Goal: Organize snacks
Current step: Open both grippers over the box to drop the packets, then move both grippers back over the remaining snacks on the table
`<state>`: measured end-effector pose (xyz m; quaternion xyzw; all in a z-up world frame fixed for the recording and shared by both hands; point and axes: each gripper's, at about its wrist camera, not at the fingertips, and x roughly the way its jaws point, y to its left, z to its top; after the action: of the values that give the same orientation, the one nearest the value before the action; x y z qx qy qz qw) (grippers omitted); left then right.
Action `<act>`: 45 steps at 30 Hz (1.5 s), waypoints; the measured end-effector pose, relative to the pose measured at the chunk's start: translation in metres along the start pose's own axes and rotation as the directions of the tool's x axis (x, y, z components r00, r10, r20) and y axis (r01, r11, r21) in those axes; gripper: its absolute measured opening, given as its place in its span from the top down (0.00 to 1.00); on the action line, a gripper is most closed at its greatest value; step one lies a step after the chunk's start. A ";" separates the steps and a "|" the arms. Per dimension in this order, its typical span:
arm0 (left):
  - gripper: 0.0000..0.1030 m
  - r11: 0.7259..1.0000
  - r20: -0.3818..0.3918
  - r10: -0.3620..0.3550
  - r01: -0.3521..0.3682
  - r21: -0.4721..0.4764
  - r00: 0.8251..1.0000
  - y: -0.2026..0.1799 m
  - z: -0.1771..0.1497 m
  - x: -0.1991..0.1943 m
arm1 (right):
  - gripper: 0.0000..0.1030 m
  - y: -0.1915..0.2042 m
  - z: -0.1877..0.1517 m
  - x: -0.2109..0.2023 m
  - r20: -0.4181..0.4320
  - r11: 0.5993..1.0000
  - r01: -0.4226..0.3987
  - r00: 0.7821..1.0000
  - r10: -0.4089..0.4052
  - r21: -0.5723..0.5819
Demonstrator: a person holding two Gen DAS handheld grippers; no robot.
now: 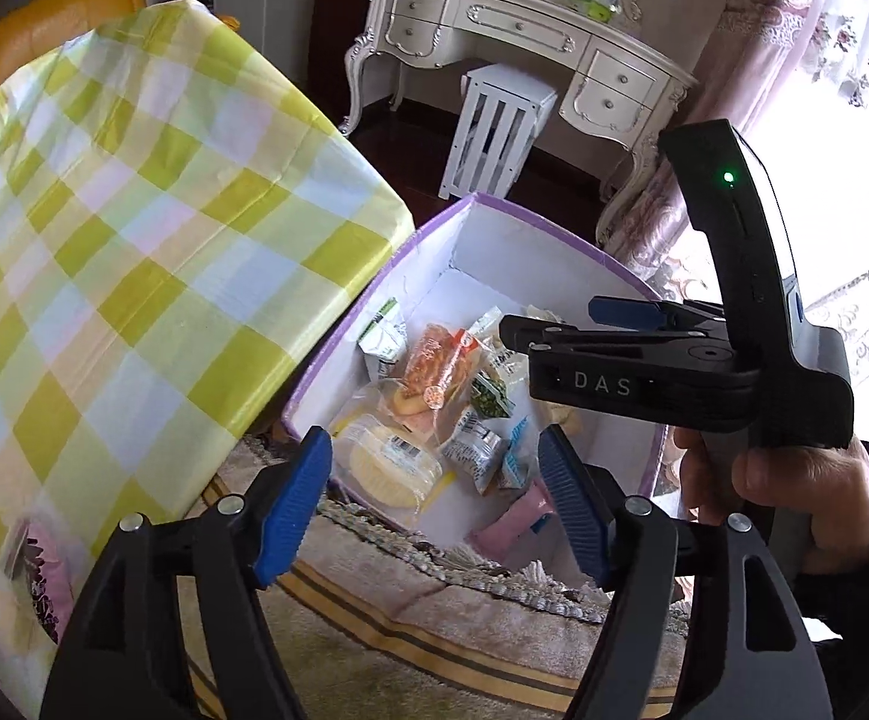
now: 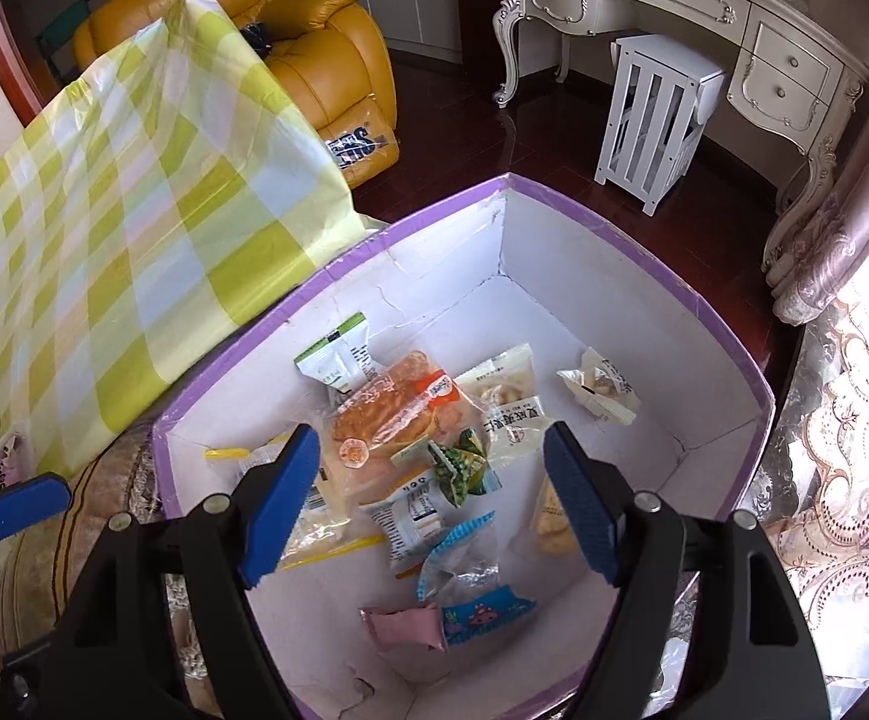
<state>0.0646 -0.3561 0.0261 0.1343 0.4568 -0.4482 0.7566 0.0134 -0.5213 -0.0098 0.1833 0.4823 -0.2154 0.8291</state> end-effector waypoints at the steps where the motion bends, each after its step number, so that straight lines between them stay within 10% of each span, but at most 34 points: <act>1: 0.32 1.000 0.013 0.025 -0.024 -0.011 1.000 0.004 -0.001 -0.004 | 0.25 0.006 0.002 -0.002 0.004 1.000 -0.007 1.000 0.007 -0.007; 11: 0.31 0.962 0.115 0.216 -0.191 -0.194 0.970 0.068 -0.023 -0.050 | 0.25 0.079 0.012 -0.016 -0.006 0.984 -0.138 0.990 0.139 -0.109; 28: 0.31 0.864 0.153 0.328 -0.231 -0.446 0.932 0.155 -0.078 -0.107 | 0.25 0.199 -0.021 -0.019 -0.132 0.919 -0.258 0.965 0.228 -0.297; 45: 0.22 0.719 0.066 0.520 -0.394 -0.573 0.852 0.248 -0.133 -0.156 | 0.24 0.281 -0.049 -0.013 -0.232 0.837 -0.346 0.935 0.269 -0.424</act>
<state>0.1591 -0.0484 0.0293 -0.0261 0.4284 -0.1113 0.8964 0.1228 -0.2582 0.0054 0.0749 0.5495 0.0566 0.8302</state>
